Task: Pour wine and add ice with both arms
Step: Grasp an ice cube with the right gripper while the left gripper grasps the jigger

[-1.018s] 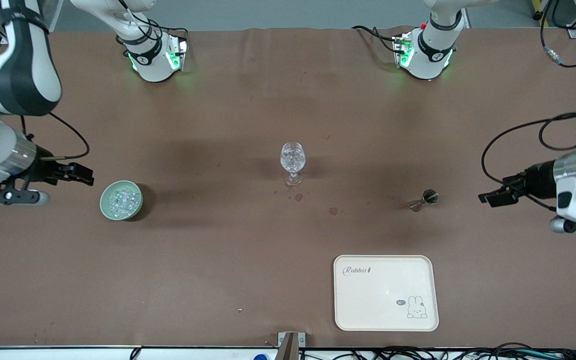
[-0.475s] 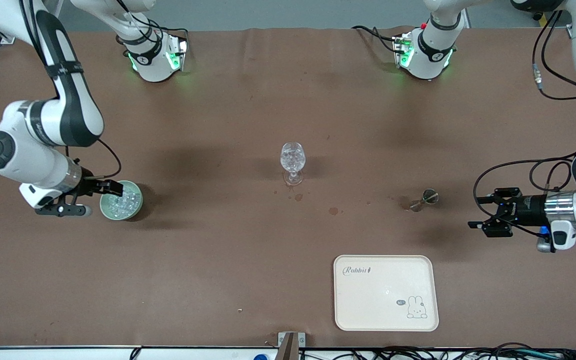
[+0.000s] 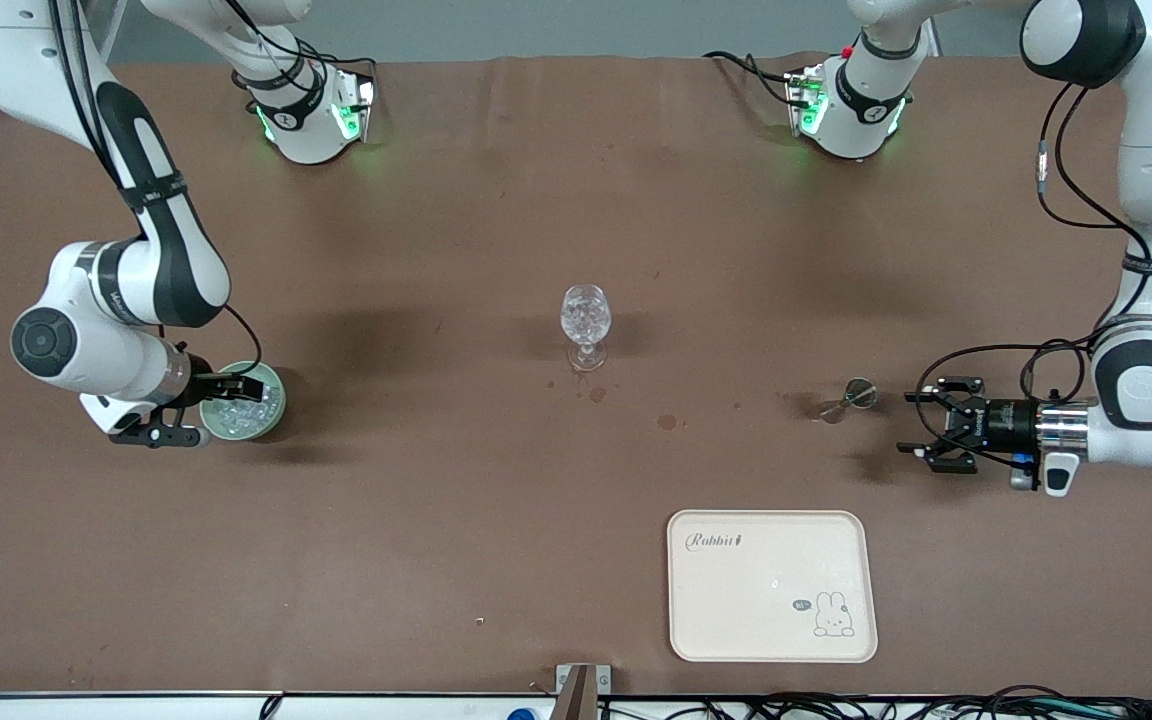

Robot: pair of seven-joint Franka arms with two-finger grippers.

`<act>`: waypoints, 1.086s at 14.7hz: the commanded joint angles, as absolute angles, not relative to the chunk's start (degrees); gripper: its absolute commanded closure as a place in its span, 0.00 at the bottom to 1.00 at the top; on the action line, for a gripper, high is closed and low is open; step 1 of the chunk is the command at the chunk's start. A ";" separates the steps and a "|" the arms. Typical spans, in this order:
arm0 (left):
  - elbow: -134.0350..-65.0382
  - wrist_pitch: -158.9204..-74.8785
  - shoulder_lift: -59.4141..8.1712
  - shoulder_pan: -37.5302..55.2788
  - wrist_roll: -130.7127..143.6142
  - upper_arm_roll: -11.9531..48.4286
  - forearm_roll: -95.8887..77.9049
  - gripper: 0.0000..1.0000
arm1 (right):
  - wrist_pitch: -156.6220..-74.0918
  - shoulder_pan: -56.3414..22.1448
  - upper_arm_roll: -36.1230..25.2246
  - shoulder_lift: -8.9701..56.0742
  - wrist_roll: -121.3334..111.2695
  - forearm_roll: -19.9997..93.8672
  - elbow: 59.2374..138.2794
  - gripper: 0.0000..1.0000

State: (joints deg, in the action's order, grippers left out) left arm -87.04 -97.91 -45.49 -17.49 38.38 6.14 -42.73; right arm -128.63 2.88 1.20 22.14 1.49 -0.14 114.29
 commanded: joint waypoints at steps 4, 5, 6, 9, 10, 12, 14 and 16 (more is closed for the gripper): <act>-88.15 -95.54 -48.86 -18.46 41.92 6.50 -48.24 0.21 | -132.54 3.52 1.76 22.67 3.42 -0.35 117.42 0.30; -88.33 -95.28 -49.30 -18.54 41.92 6.50 -49.21 0.21 | -132.54 3.43 1.76 22.76 3.78 -0.35 117.42 0.32; -88.33 -94.32 -49.57 -18.46 41.66 6.50 -49.48 0.22 | -132.45 3.43 1.76 22.76 3.78 -0.35 117.51 0.33; -88.59 -93.17 -50.62 -18.63 39.91 6.59 -49.57 0.26 | -132.45 3.43 1.76 22.76 3.78 -0.35 117.95 0.36; -88.68 -92.90 -50.80 -18.63 38.95 6.59 -49.66 0.26 | -132.63 3.51 1.76 22.76 3.87 -0.35 117.86 0.37; -88.68 -92.73 -51.59 -18.72 38.41 6.77 -50.01 0.26 | -133.76 3.60 1.76 23.02 3.78 -0.35 117.86 0.38; -89.55 -92.46 -51.85 -18.63 37.54 6.68 -52.02 0.26 | -133.95 3.60 1.76 23.55 3.87 -0.35 117.86 0.40; -89.82 -92.46 -52.29 -18.46 35.43 6.68 -52.56 0.26 | -134.03 3.69 1.76 23.64 3.87 -0.35 117.86 0.42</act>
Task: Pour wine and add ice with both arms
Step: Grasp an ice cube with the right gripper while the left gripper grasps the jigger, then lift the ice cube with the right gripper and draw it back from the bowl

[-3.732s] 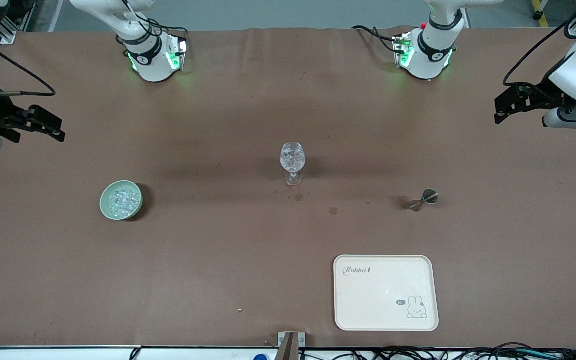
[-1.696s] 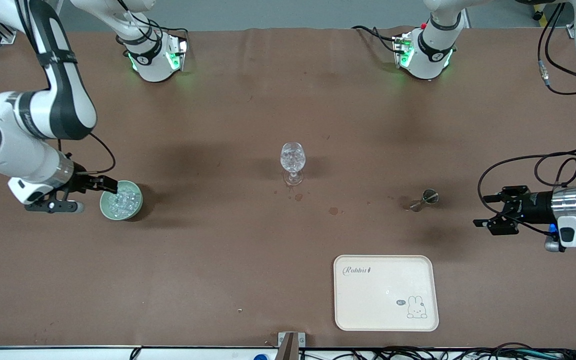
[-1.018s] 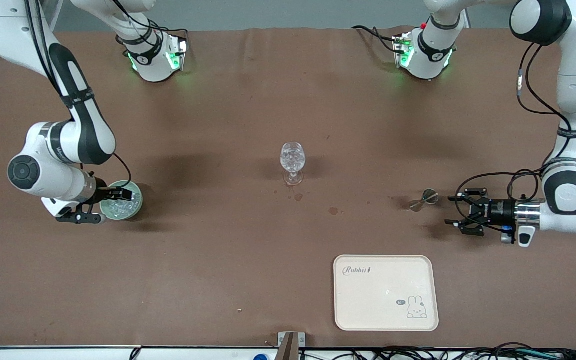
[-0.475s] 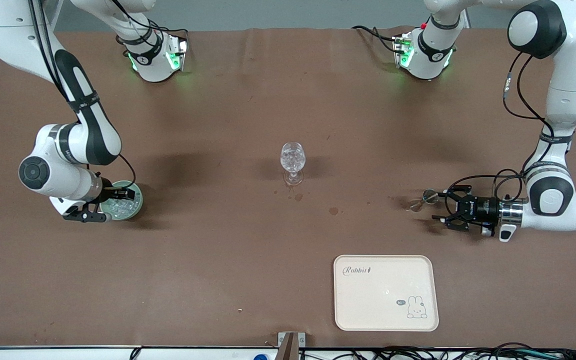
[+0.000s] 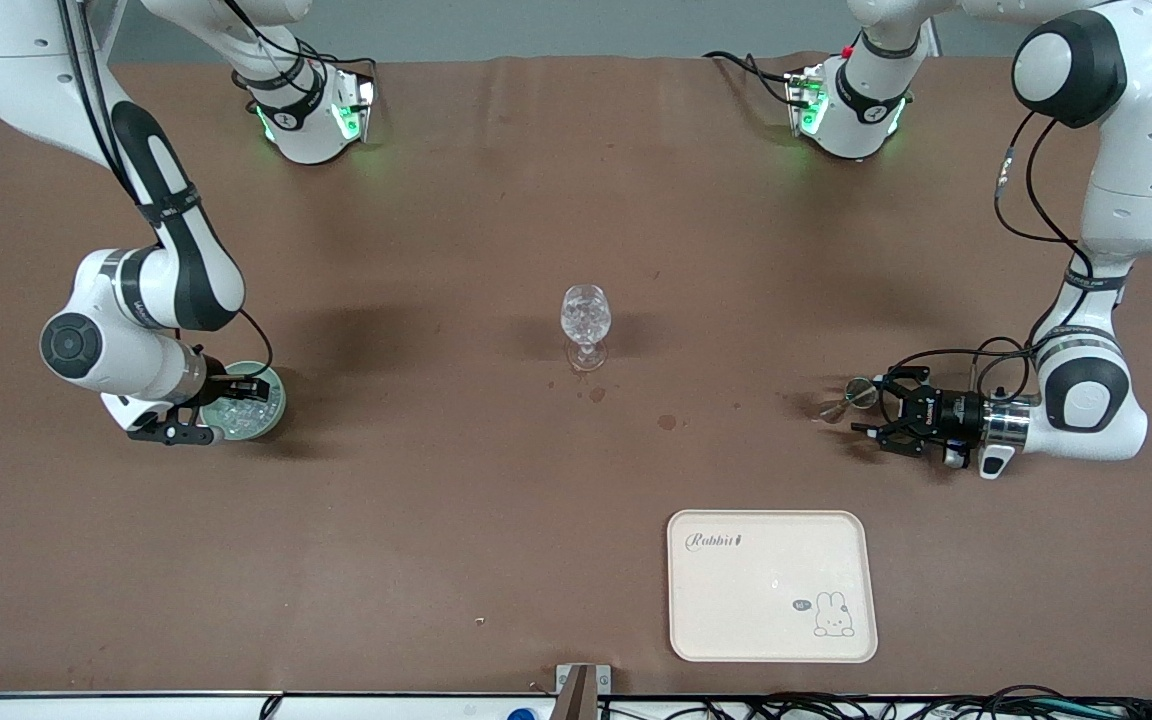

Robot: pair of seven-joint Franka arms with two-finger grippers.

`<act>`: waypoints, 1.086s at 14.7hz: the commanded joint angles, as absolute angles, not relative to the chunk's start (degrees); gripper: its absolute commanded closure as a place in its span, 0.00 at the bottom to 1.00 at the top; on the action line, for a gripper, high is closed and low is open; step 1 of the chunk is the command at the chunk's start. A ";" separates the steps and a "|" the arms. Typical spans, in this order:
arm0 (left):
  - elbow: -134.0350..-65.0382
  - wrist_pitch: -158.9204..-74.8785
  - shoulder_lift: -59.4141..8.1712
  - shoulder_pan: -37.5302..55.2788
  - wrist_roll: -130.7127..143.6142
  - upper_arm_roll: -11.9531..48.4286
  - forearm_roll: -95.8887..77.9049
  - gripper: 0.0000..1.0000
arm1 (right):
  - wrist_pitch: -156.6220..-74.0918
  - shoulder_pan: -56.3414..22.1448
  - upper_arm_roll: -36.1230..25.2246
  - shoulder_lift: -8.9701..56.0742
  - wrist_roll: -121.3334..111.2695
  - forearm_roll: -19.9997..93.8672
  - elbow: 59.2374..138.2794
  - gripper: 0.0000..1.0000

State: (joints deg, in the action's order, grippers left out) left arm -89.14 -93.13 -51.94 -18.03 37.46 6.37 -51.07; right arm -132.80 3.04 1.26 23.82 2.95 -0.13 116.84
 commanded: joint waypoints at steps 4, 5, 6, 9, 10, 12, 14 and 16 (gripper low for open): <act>-89.82 -92.46 -52.47 -18.46 34.63 6.68 -52.65 0.30 | -134.21 3.69 1.76 23.91 3.87 -0.35 117.77 0.48; -89.82 -92.46 -52.47 -18.46 34.63 6.68 -52.99 0.31 | -134.21 3.60 1.76 23.91 4.30 -0.35 117.69 0.54; -89.82 -92.46 -52.47 -18.46 34.63 6.68 -53.09 0.32 | -134.12 3.52 1.76 23.82 5.00 -0.35 117.60 0.64; -89.82 -92.46 -52.56 -18.37 34.11 6.77 -53.26 0.34 | -133.69 3.60 1.76 23.21 5.45 -0.35 117.51 0.91; -89.82 -92.46 -52.56 -18.37 33.75 6.77 -53.26 0.35 | -133.42 3.60 1.76 23.03 5.36 -0.35 117.60 0.94; -89.82 -92.46 -52.91 -18.37 33.66 6.85 -53.35 0.36 | -131.76 3.69 1.76 21.54 5.36 -0.35 117.51 0.96; -89.82 -92.46 -52.82 -18.37 33.66 6.94 -53.26 0.38 | -129.56 3.60 1.76 19.08 5.27 -0.35 116.81 0.97; -89.82 -92.46 -52.82 -18.28 33.66 7.12 -53.44 0.39 | -126.32 3.69 1.76 16.36 4.92 -0.35 115.06 0.97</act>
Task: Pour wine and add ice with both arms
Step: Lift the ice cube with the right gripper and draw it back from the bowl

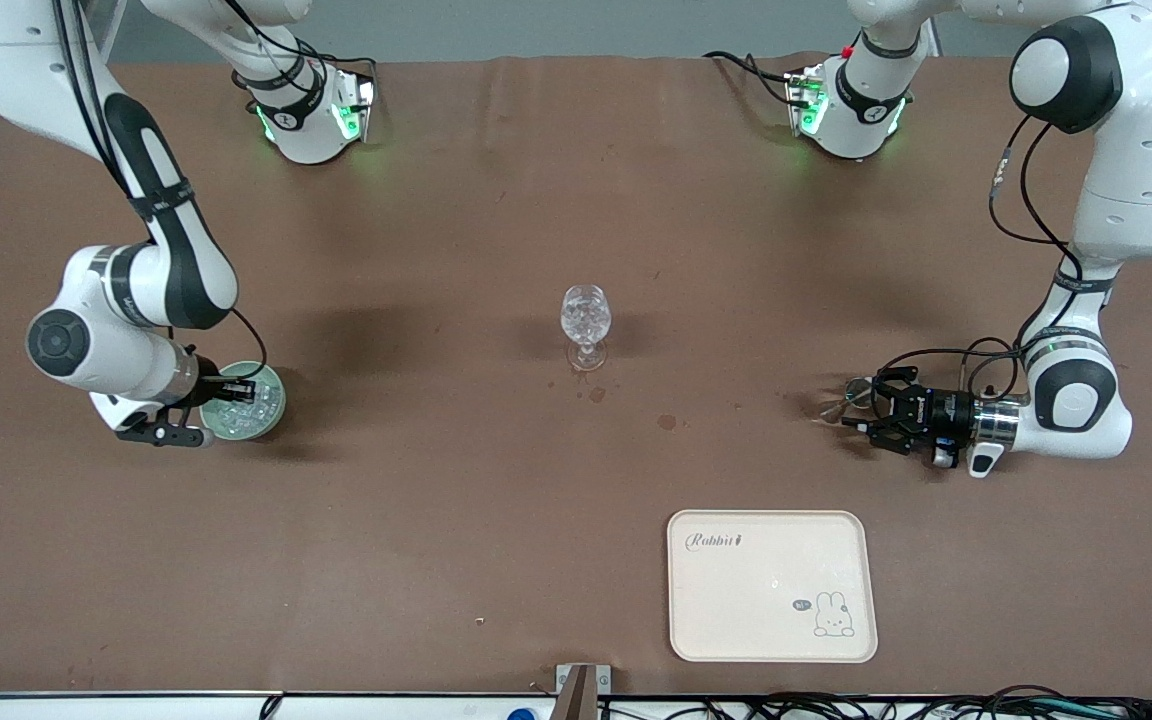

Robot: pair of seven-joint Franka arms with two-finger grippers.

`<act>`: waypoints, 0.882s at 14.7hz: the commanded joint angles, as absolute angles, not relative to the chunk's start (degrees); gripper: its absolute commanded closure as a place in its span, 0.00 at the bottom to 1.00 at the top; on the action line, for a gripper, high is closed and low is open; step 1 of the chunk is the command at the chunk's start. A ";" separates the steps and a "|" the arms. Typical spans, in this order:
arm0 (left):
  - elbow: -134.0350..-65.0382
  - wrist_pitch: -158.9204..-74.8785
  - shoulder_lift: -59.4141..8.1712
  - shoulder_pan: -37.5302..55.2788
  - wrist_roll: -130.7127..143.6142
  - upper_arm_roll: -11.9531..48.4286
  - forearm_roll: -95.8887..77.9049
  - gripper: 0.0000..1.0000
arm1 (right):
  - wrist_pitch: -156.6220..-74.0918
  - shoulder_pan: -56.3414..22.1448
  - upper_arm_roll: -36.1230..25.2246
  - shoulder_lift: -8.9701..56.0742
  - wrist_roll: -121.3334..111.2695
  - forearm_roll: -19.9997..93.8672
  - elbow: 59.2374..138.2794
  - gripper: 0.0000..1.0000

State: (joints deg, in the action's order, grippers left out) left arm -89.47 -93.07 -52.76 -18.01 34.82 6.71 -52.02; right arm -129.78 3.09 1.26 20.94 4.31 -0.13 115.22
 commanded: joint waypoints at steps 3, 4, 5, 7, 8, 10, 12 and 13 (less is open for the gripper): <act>-89.91 -92.46 -52.91 -18.02 33.57 7.12 -54.40 0.40 | -120.52 3.52 1.76 12.23 4.40 -0.96 111.46 0.97; -89.91 -92.46 -52.91 -18.02 33.57 7.12 -54.49 0.41 | -118.85 3.25 1.76 10.91 4.31 -1.14 110.49 0.99; -89.91 -92.46 -53.00 -18.02 33.57 7.12 -54.49 0.42 | -117.70 3.25 1.84 9.85 4.22 -1.14 109.26 0.99; -90.26 -92.02 -53.00 -18.02 32.96 7.12 -54.49 0.47 | -112.18 2.99 2.11 7.92 4.22 -1.14 105.41 0.99; -90.26 -92.02 -53.00 -18.02 32.26 7.12 -54.49 0.49 | -108.06 2.81 2.11 7.56 4.31 -1.14 102.07 0.99; -90.26 -91.93 -53.26 -18.10 31.99 7.12 -54.49 0.52 | -98.31 2.73 2.37 7.47 4.48 -1.06 93.21 0.99; -90.26 -91.85 -53.26 -18.11 31.82 7.12 -54.49 0.57 | -90.74 2.81 2.46 7.47 4.48 -0.97 85.99 0.98; -90.26 -91.85 -53.26 -18.19 31.38 7.12 -54.49 0.61 | -87.48 2.90 2.46 7.30 4.48 -0.88 83.52 0.98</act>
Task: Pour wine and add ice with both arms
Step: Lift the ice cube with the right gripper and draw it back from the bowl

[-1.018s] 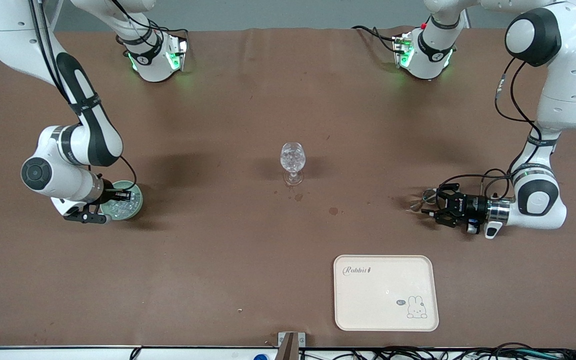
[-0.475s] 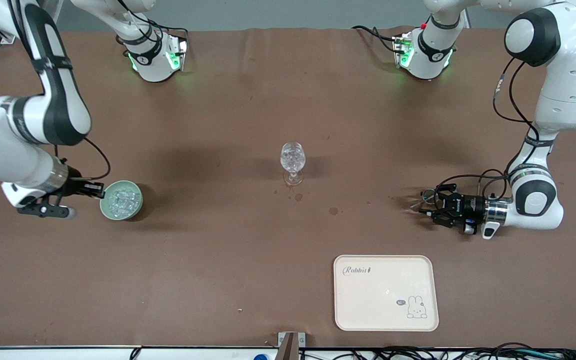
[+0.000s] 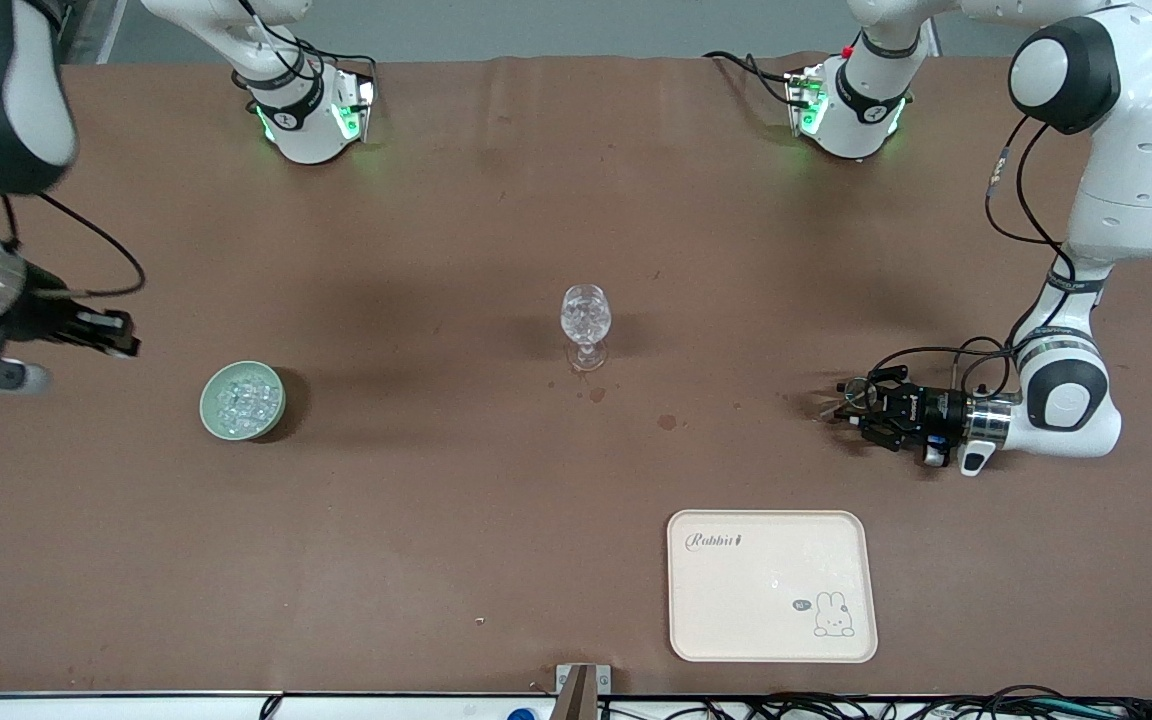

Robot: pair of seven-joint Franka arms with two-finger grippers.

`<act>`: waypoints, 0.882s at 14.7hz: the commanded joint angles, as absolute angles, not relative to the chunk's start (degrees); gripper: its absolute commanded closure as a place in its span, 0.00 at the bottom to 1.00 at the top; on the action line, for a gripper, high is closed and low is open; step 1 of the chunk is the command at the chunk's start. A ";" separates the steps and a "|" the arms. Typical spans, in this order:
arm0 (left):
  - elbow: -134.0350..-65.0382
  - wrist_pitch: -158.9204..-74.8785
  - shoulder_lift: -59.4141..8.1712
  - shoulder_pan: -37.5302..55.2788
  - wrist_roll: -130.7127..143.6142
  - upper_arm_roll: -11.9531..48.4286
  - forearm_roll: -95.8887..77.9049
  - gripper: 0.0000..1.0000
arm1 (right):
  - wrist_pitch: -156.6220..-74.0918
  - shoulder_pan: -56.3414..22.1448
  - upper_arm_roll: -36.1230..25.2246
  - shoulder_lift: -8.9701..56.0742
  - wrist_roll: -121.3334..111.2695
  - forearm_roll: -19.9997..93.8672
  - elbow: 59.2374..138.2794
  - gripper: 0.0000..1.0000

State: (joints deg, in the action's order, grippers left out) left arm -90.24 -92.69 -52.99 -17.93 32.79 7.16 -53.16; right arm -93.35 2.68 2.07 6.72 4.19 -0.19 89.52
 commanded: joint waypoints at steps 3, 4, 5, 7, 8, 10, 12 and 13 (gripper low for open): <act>-90.26 -91.15 -53.35 -18.37 29.36 7.12 -54.49 0.74 | -84.65 3.08 2.11 2.04 4.39 -0.70 83.32 1.00; -90.26 -90.71 -53.35 -18.28 29.01 7.03 -54.49 0.77 | -83.86 3.08 2.11 0.54 4.39 -0.70 84.02 1.00; -90.18 -90.62 -53.52 -18.46 28.92 7.03 -54.41 0.82 | -83.76 3.16 2.11 -0.69 4.39 -0.53 84.81 1.00; -90.09 -90.62 -53.61 -18.37 28.83 7.12 -54.40 0.98 | -84.28 3.16 2.11 -2.80 4.39 -0.26 87.35 1.00; -90.00 -90.62 -53.61 -18.28 28.92 7.12 -54.40 0.99 | -84.37 3.16 2.11 -3.33 4.39 -0.26 88.06 1.00; -89.91 -90.62 -53.26 -17.93 29.61 7.12 -54.40 0.99 | -84.38 3.16 2.11 -3.34 4.39 -0.18 87.98 0.99; -89.74 -90.35 -52.82 -17.93 30.93 7.90 -54.49 0.99 | -84.46 3.16 2.11 -3.34 4.39 -0.18 87.98 0.99; -89.65 -89.66 -52.74 -18.10 31.89 8.95 -54.49 0.99 | -84.46 3.08 2.11 -3.34 4.39 -0.18 87.98 0.99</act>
